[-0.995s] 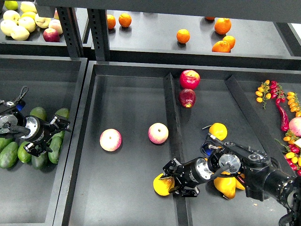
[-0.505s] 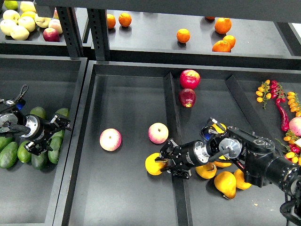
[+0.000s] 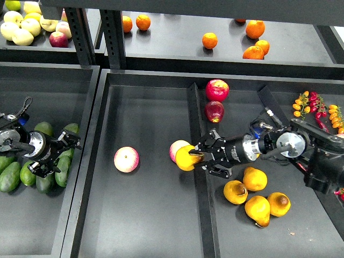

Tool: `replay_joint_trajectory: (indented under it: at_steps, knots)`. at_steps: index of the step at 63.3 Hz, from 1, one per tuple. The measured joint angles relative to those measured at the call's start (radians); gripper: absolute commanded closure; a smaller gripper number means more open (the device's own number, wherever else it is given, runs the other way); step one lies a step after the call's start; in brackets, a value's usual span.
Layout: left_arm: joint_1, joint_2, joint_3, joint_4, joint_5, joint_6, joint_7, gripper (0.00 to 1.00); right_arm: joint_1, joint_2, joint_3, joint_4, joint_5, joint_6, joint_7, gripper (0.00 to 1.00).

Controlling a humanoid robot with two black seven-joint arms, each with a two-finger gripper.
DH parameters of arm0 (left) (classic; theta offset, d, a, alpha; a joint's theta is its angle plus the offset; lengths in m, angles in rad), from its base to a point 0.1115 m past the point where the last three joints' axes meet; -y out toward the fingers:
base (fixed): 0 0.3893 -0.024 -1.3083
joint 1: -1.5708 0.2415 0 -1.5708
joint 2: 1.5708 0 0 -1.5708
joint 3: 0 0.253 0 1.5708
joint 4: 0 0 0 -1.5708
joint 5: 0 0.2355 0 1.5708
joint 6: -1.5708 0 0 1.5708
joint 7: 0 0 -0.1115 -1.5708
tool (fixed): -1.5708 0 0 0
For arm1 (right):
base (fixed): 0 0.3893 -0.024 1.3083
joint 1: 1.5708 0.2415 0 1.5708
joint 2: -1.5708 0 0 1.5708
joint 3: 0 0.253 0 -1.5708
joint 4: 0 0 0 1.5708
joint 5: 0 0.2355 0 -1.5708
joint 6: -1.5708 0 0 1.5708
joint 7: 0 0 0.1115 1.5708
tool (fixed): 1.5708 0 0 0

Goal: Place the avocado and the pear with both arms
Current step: 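Lift the pear with the right gripper and carry it toward the pear bin, then lower the pear among the yellow pears and open the right gripper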

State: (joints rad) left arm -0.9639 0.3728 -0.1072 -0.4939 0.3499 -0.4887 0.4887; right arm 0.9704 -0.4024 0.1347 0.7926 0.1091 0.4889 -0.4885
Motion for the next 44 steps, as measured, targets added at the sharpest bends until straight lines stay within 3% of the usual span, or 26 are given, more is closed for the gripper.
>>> replay_joint_trajectory:
  at_steps: [44]
  knots:
    - [-0.003,-0.003,0.001,0.001,0.001,0.000,0.000,0.00,0.023,-0.318,-0.215,0.223,0.151,0.000,0.000,0.95]
